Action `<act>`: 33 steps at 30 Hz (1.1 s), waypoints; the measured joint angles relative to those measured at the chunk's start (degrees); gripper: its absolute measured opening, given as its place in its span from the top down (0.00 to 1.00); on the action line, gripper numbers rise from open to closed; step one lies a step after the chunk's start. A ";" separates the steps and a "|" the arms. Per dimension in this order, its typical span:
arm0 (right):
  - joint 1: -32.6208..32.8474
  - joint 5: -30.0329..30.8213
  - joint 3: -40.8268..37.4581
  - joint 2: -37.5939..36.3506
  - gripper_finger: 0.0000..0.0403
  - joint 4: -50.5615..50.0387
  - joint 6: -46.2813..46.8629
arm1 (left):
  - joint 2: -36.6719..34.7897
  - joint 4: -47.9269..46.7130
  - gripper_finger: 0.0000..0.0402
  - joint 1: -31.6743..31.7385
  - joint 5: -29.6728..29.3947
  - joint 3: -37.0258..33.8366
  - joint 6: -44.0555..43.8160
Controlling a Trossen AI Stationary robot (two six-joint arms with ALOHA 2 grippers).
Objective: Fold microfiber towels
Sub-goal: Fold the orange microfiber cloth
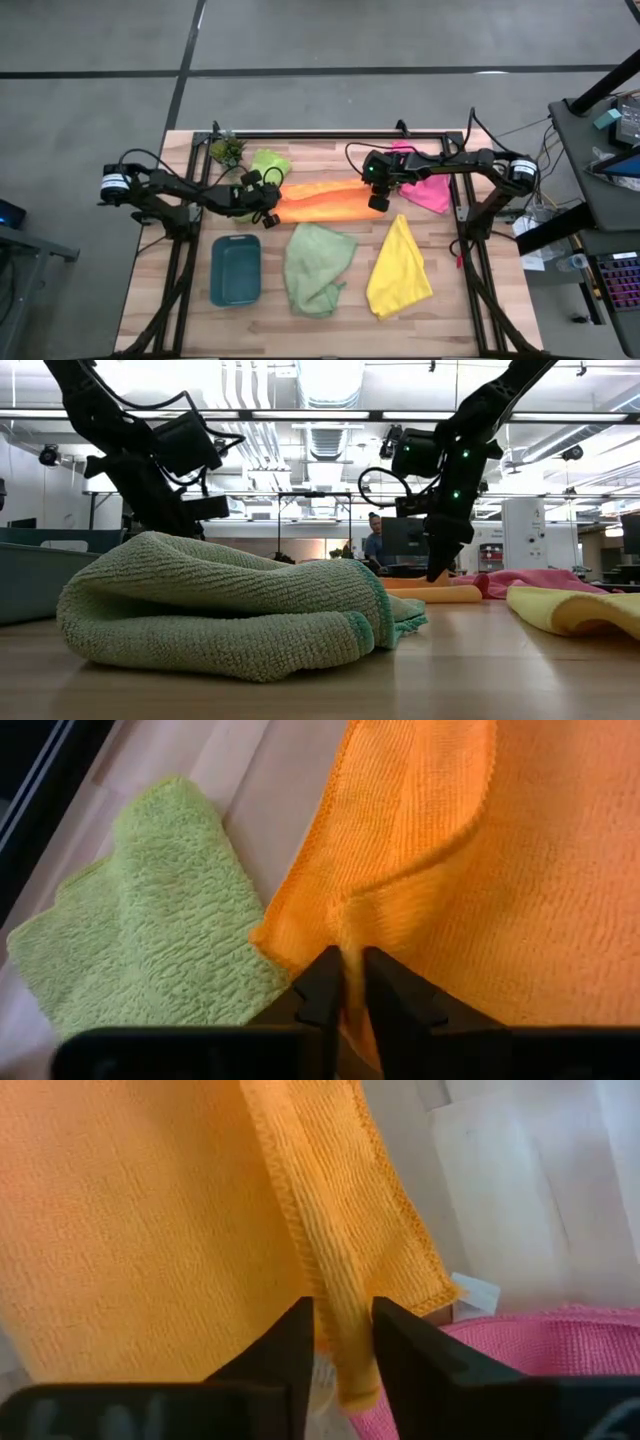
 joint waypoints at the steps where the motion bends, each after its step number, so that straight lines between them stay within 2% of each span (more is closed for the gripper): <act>1: -0.18 0.31 0.00 0.00 0.74 -0.01 0.24 | 0.00 -0.01 0.87 0.07 -0.04 0.00 0.00; 8: -0.91 3.29 0.76 -1.03 0.65 -0.86 0.38 | -0.42 -0.13 0.65 0.11 -10.26 0.10 0.03; 10: -0.91 3.28 1.66 -1.19 0.64 -1.32 0.32 | -0.52 -0.13 0.62 0.15 -11.01 0.38 0.48; 13: -0.91 3.27 3.42 -1.25 0.65 -2.11 -0.05 | -0.59 -0.17 0.59 0.11 -11.33 0.81 1.99; 18: -0.91 3.21 5.62 -1.29 0.67 -2.59 0.37 | -0.68 -0.65 0.59 0.11 -17.10 0.90 1.92; 20: -0.83 2.50 6.30 -1.29 0.68 -2.86 0.46 | -1.07 -0.72 0.59 0.11 -17.18 0.90 2.23; 22: -0.52 1.24 6.57 -1.31 0.69 -2.96 1.18 | -1.98 -0.69 0.59 0.11 -13.20 0.90 4.42; 27: 0.76 -2.22 6.26 -1.31 0.73 -2.86 2.86 | -4.37 -0.22 0.59 0.19 3.76 0.90 9.29; 31: 2.90 -2.29 5.01 -1.29 0.76 0.24 5.14 | -4.63 -0.25 0.59 1.52 13.51 0.47 10.51; 33: 4.33 -2.39 3.87 -1.29 0.78 4.61 5.85 | -3.80 0.50 0.59 2.44 15.67 0.08 9.99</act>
